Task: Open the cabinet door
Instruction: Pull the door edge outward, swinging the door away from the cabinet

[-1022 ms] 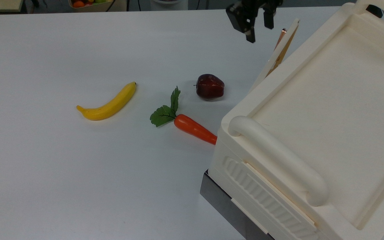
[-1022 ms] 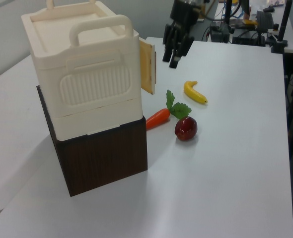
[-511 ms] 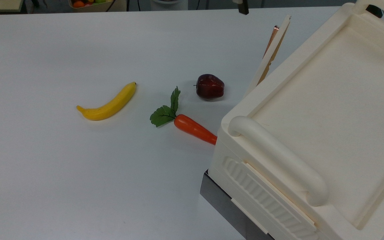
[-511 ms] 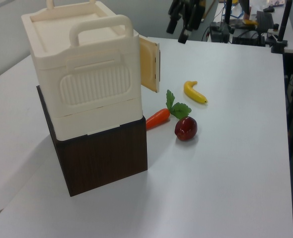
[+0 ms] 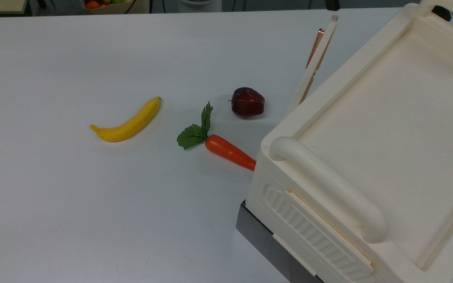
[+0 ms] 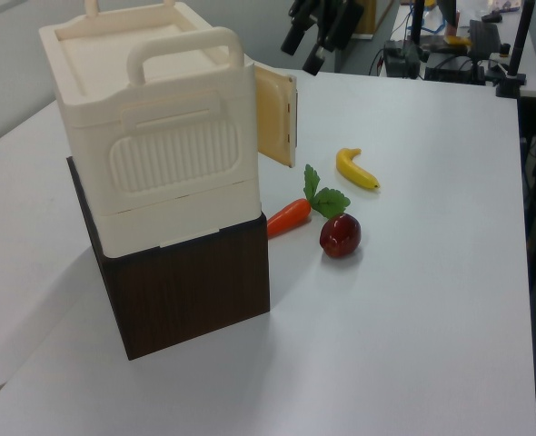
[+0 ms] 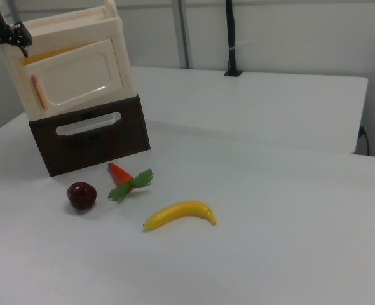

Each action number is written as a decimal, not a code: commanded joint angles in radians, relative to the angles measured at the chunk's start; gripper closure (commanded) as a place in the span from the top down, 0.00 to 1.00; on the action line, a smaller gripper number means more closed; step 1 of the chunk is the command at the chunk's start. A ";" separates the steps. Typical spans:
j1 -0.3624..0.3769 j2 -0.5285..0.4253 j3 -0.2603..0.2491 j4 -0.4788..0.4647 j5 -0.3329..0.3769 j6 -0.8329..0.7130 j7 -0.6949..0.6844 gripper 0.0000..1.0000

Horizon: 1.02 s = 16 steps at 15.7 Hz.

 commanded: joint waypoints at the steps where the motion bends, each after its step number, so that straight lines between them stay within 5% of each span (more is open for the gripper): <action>1: 0.028 0.026 -0.003 -0.002 0.010 0.058 0.033 1.00; 8: 0.013 0.033 -0.019 -0.022 0.002 0.006 0.036 1.00; 16: -0.121 0.005 -0.021 -0.016 -0.027 -0.131 0.035 1.00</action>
